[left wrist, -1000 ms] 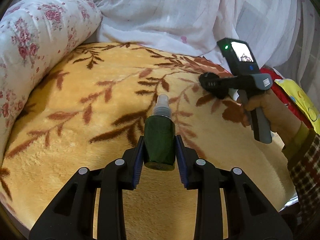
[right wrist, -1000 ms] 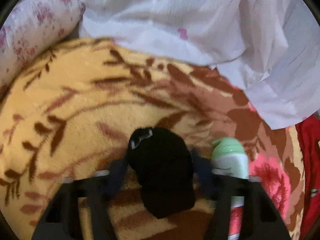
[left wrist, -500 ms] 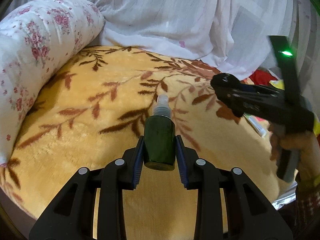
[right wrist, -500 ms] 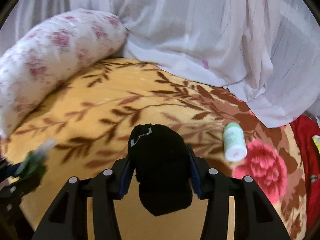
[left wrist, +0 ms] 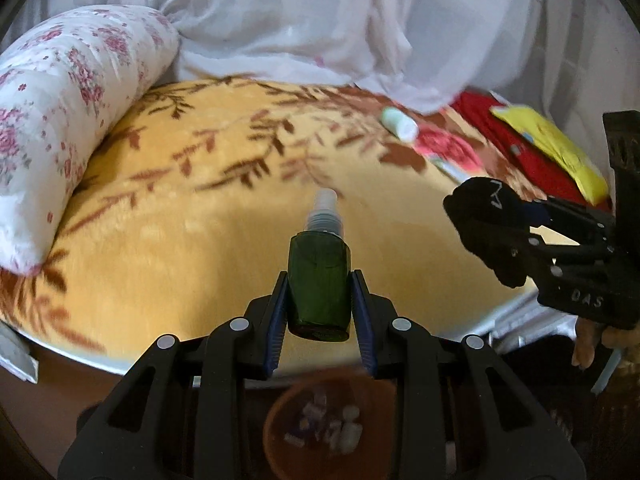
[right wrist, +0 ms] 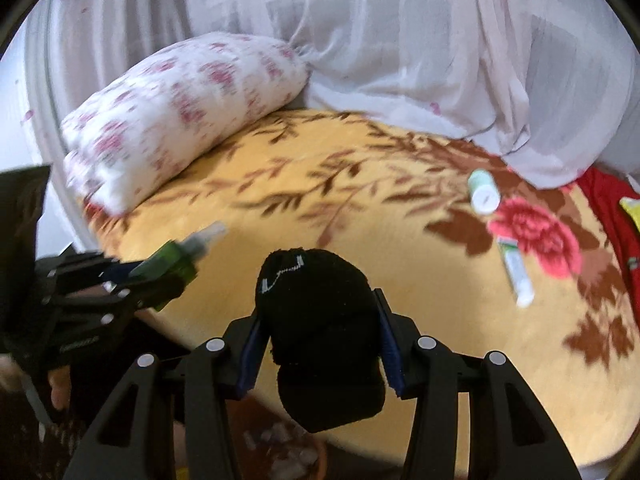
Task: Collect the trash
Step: 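Carry both items over the orange bin and open both tools to drop them, then grasp the ointment tube with the right tool while the left tool grasps the green-capped roll-on bottle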
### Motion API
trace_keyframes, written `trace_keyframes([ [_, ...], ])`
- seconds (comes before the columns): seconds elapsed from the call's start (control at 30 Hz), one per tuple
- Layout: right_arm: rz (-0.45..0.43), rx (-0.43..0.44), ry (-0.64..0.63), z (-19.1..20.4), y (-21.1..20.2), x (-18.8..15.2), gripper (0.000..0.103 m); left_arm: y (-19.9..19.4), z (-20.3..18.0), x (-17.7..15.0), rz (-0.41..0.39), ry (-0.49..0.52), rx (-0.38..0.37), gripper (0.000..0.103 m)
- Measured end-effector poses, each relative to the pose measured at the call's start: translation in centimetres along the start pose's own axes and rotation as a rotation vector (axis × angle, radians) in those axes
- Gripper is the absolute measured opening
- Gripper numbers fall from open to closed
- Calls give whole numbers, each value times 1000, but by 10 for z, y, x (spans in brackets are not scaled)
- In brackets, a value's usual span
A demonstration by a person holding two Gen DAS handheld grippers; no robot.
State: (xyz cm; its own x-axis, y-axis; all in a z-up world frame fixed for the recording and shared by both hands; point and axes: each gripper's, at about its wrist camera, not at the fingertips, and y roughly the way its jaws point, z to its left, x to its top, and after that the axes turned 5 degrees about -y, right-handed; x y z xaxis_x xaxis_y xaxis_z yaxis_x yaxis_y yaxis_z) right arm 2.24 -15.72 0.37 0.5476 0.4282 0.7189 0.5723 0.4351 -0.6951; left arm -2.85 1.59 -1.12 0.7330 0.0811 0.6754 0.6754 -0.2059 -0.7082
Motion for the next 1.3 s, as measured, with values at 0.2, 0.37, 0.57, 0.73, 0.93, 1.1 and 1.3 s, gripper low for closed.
trace_keyframes([
  [0.2,81,56,-9,25,-4,-42,49,-10,-9,-43,109,47,-33,30],
  [0.37,165,109,10,39,4,-72,49,-14,-11,-67,166,57,-49,30],
  [0.57,256,148,5,52,14,-100,50,-8,-11,-86,238,67,-58,30],
  [0.73,303,165,3,58,19,-113,69,-2,-10,-94,307,62,-50,43],
  [0.93,252,132,61,44,10,-109,74,-8,-4,-89,281,47,-6,62],
  [1.1,235,111,80,38,9,-108,74,-6,-2,-85,274,37,1,63],
  [1.3,204,86,101,29,8,-104,74,-6,-6,-76,239,28,1,64],
])
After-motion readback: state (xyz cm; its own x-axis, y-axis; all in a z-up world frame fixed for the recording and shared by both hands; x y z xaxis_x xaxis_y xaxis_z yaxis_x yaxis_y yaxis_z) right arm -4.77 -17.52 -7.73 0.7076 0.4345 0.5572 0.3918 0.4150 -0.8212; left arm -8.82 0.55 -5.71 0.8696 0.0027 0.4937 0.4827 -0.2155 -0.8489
